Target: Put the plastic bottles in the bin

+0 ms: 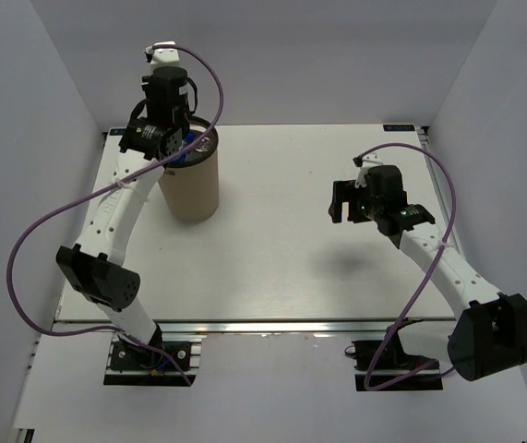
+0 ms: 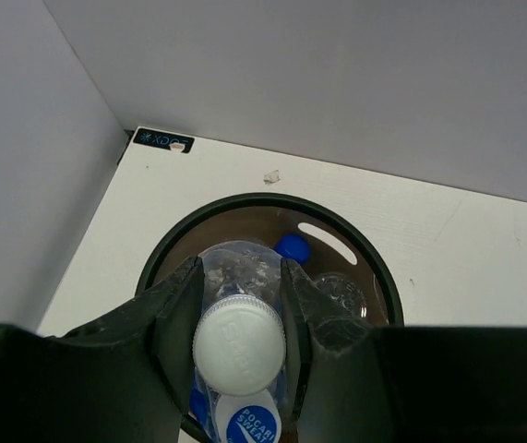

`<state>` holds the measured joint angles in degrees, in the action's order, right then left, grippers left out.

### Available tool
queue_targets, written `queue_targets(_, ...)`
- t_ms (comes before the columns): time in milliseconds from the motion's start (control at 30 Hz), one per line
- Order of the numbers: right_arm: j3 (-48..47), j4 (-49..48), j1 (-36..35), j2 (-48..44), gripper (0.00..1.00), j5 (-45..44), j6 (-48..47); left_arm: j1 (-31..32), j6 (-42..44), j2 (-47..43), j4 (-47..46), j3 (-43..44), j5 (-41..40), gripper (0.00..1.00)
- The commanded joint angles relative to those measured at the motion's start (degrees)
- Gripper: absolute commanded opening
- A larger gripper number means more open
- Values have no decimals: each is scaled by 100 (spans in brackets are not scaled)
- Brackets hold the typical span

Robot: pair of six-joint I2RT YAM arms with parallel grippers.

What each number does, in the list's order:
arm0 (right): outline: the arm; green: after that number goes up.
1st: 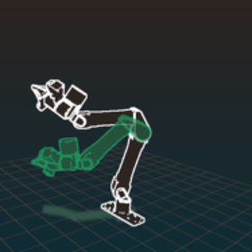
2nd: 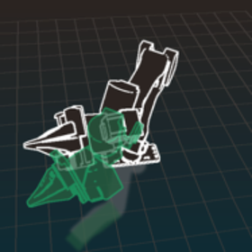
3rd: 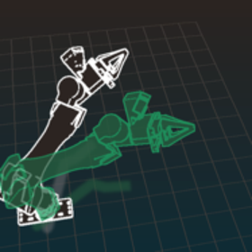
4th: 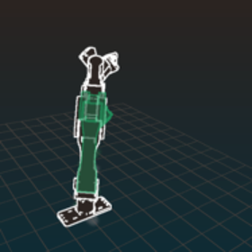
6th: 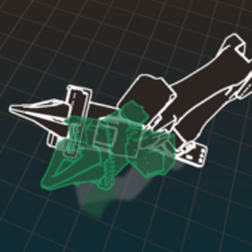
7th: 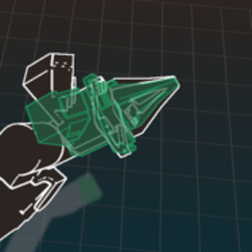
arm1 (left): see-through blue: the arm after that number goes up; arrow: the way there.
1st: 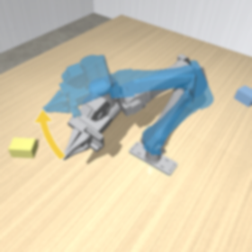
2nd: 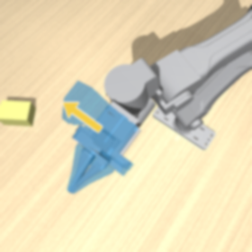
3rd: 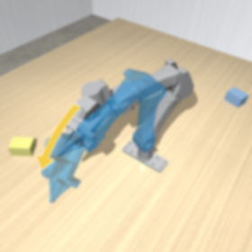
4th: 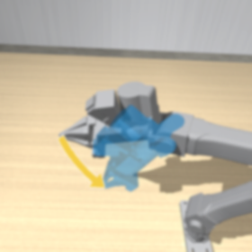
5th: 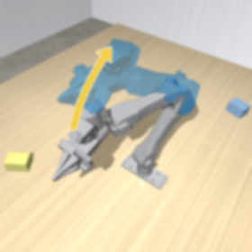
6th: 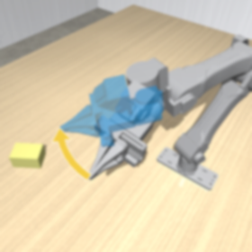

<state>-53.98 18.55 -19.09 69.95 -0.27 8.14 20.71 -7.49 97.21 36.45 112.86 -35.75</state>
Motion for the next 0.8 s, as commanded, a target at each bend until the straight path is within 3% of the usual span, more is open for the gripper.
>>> queue_targets(0,-122,-53,28,-149,89,-52,-41,12,-183,-96,724,-352,516,34)
queue_targets(33,-122,-62,28,-149,89,-52,-41,12,-174,-166,689,-439,586,46)
queue_targets(100,-113,-70,28,-157,89,-52,-41,12,-157,-334,627,-510,656,54)
queue_targets(133,-113,-62,28,-166,89,-52,-32,12,-157,-386,627,-563,692,66)
queue_targets(233,-113,-62,28,-166,90,-34,-32,21,-148,-501,600,-642,727,80)
queue_targets(300,-113,-62,28,-158,89,-34,-32,12,-148,-545,600,-669,727,98)
queue_targets(767,-139,-70,28,-131,89,-26,-32,12,-192,-501,653,-45,885,98)
